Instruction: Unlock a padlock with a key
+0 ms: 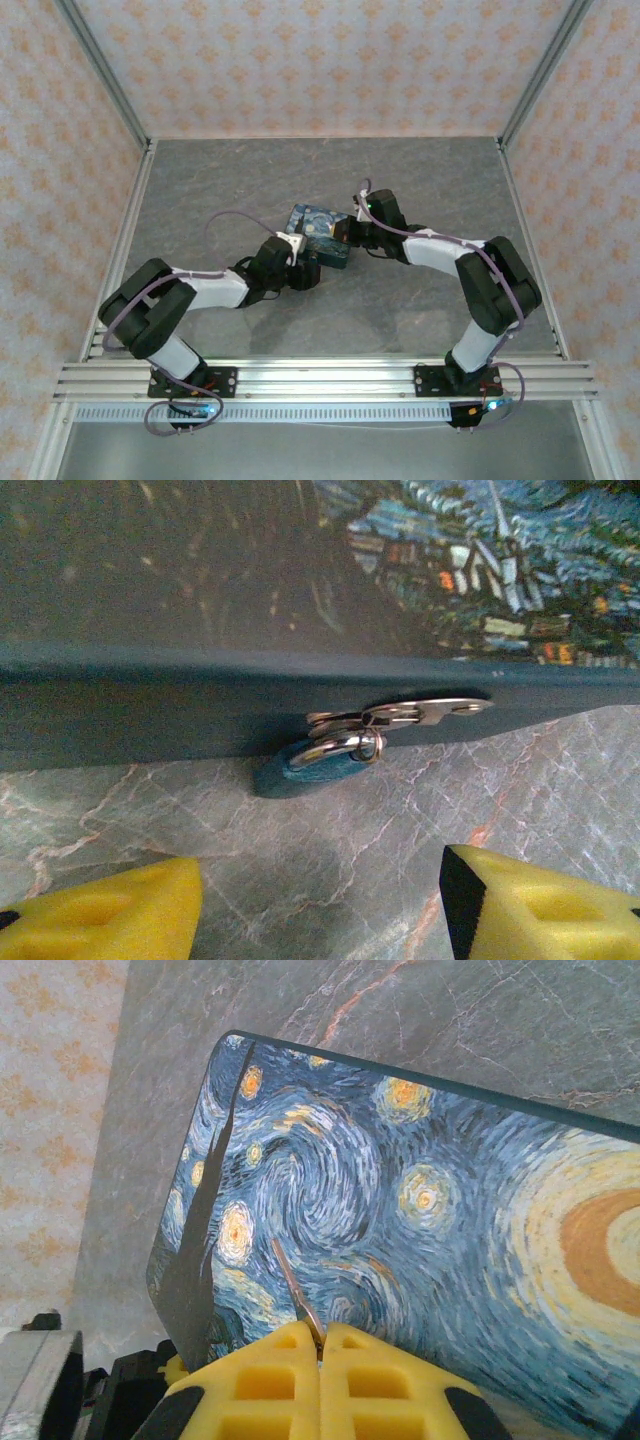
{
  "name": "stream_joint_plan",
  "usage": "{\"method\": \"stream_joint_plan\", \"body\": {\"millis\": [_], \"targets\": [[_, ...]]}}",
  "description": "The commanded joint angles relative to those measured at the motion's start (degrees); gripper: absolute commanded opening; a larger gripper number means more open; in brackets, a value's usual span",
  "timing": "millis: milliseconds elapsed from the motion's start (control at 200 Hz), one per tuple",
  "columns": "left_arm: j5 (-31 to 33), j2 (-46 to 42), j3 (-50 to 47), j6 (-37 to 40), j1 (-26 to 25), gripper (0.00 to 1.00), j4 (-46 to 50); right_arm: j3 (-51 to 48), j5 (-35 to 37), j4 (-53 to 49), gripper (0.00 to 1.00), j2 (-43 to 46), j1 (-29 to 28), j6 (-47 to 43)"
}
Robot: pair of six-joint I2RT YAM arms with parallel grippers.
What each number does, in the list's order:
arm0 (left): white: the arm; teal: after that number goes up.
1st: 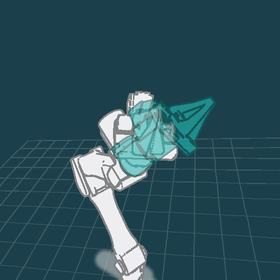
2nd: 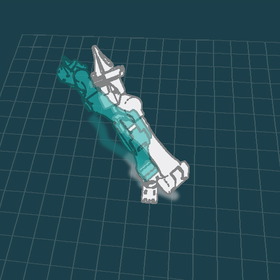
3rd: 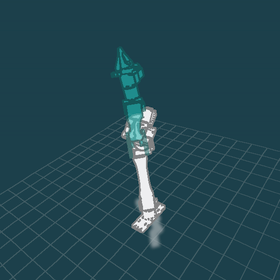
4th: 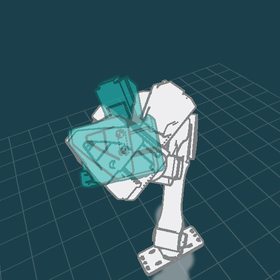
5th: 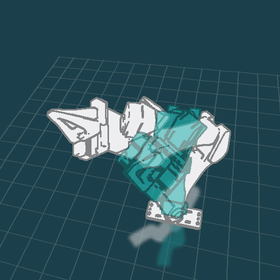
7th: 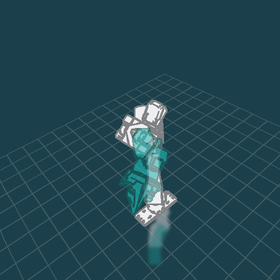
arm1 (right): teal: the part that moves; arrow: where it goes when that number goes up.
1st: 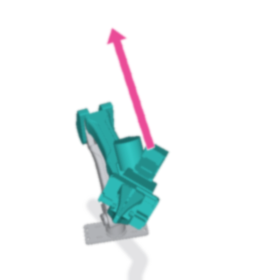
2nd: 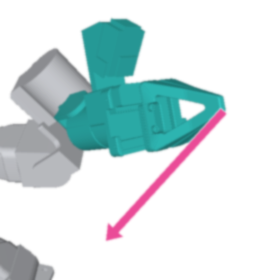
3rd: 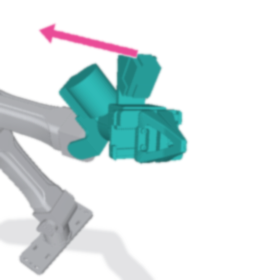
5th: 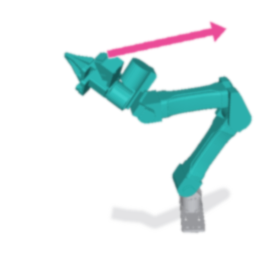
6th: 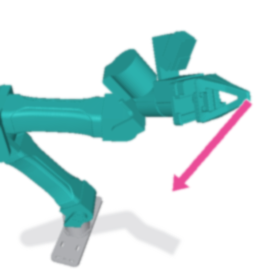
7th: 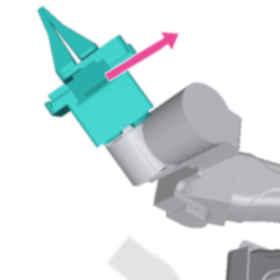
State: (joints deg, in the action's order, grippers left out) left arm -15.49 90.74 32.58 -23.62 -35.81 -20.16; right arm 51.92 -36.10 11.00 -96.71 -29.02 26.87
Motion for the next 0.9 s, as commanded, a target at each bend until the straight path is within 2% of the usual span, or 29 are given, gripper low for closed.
{"method": "stream_joint_plan", "body": {"millis": [0,320,651,896], "targets": [[3.3,1.4,1.9,2.3,-0.3,0.65,-3.2,-1.4,1.6,-3.7,0.0,-1.5,-0.9,-1.3],[4.7,5.1,4.8,3.9,-0.3,0.65,-3.8,-1.3,1.6,-4.0,0.0,-1.2,-1.1,-1.4],[3.3,8.8,7.4,4.0,-1.7,0.52,-4.4,-1.0,1.1,-3.8,0.0,-1.3,-1.2,-1.4],[3.7,9.9,7.9,2.9,-2.9,0.47,-5.7,-1.0,0.9,-3.7,0.0,-1.3,-1.3,-1.4]]}}
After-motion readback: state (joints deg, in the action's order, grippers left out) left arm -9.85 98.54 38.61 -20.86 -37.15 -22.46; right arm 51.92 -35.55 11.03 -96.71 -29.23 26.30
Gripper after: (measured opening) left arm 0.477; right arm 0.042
